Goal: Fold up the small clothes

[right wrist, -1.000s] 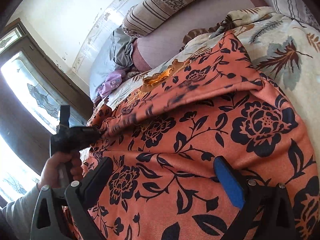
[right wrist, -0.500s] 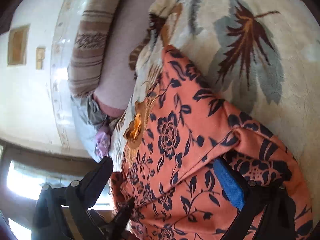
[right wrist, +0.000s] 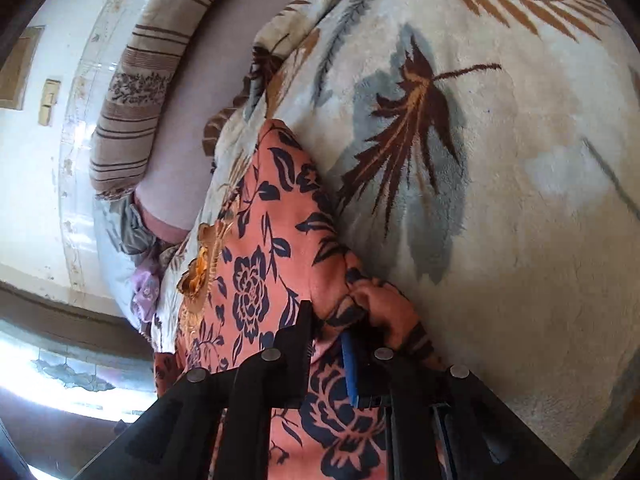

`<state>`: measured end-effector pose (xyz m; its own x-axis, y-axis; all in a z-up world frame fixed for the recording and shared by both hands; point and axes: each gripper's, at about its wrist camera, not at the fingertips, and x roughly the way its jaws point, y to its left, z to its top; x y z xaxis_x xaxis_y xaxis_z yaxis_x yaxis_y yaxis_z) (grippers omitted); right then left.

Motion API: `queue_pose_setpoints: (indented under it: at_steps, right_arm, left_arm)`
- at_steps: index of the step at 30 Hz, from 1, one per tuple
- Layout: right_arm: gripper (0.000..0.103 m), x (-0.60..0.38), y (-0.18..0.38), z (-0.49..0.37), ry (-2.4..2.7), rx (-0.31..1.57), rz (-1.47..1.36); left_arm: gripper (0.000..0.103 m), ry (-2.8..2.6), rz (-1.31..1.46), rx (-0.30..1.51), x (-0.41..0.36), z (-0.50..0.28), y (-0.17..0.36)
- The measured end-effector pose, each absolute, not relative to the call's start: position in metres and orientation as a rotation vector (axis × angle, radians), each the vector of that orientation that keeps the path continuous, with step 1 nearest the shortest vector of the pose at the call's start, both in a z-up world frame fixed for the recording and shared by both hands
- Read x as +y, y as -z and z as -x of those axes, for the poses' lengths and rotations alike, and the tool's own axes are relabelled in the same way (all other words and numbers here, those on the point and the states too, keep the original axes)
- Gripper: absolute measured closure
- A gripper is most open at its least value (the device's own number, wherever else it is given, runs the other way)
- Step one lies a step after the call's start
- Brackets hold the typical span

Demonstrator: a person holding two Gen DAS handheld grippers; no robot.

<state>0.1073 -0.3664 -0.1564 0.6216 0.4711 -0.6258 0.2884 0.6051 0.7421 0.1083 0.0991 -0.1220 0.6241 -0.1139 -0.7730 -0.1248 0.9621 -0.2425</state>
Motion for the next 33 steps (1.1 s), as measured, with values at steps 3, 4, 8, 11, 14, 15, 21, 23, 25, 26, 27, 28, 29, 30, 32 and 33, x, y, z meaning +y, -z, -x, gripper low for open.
queue_pose_setpoints:
  at_steps: [3,4,8,11,14,15,21,23,25,26,27,28,29,30,32,33]
  right_arm:
    - [0.069,-0.373,0.147,-0.094,-0.163,0.955,-0.907]
    - [0.059,-0.374,0.142,-0.089,-0.181,0.961,-0.891]
    - [0.030,-0.371,0.108,-0.076,-0.213,0.911,-0.825]
    - [0.030,-0.360,0.085,-0.084,-0.291,0.862,-0.807]
    - [0.025,-0.344,0.073,-0.110,-0.364,0.824,-0.781]
    - [0.023,-0.340,0.076,-0.123,-0.383,0.815,-0.782]
    - [0.016,-0.352,0.132,-0.166,-0.254,0.985,-0.964]
    - [0.016,-0.349,0.113,-0.173,-0.289,0.938,-0.905]
    - [0.016,-0.345,0.098,-0.186,-0.338,0.908,-0.887]
    - [0.016,-0.342,0.095,-0.196,-0.356,0.904,-0.877]
    - [0.016,-0.341,0.096,-0.209,-0.377,0.904,-0.867]
    - [0.016,-0.341,0.100,-0.222,-0.382,0.906,-0.847]
    - [0.016,-0.344,0.110,-0.235,-0.337,0.927,-0.819]
    - [0.016,-0.351,0.128,-0.246,-0.242,0.980,-0.807]
    - [0.017,-0.368,0.146,-0.247,-0.233,0.946,-0.943]
    - [0.017,-0.369,0.139,-0.242,-0.231,0.926,-0.943]
  left_arm:
    - [0.064,-0.079,0.279,0.882,0.112,-0.100,0.106]
    - [0.061,-0.111,0.286,0.876,0.118,-0.096,0.101]
    - [0.061,-0.135,0.359,0.881,0.129,-0.088,0.091]
    - [0.059,-0.078,0.308,0.828,0.116,-0.088,0.081]
    - [0.040,-0.062,0.253,0.878,0.104,-0.106,0.093]
    - [0.040,-0.111,0.232,0.977,0.103,-0.116,0.109]
    - [0.040,-0.100,0.172,0.931,0.093,-0.104,0.091]
    - [0.035,-0.088,0.120,0.870,0.088,-0.103,0.081]
    - [0.032,-0.074,0.094,0.867,0.084,-0.111,0.085]
    - [0.032,-0.076,0.096,0.898,0.083,-0.117,0.093]
    - [0.032,-0.079,0.108,0.953,0.085,-0.127,0.106]
    - [0.031,-0.087,0.124,1.017,0.087,-0.134,0.120]
    - [0.030,-0.087,0.126,1.005,0.087,-0.133,0.126]
    - [0.028,-0.084,0.109,0.966,0.085,-0.129,0.124]
    - [0.028,-0.047,0.110,0.979,0.085,-0.125,0.119]
    - [0.028,-0.019,0.136,0.964,0.090,-0.120,0.114]
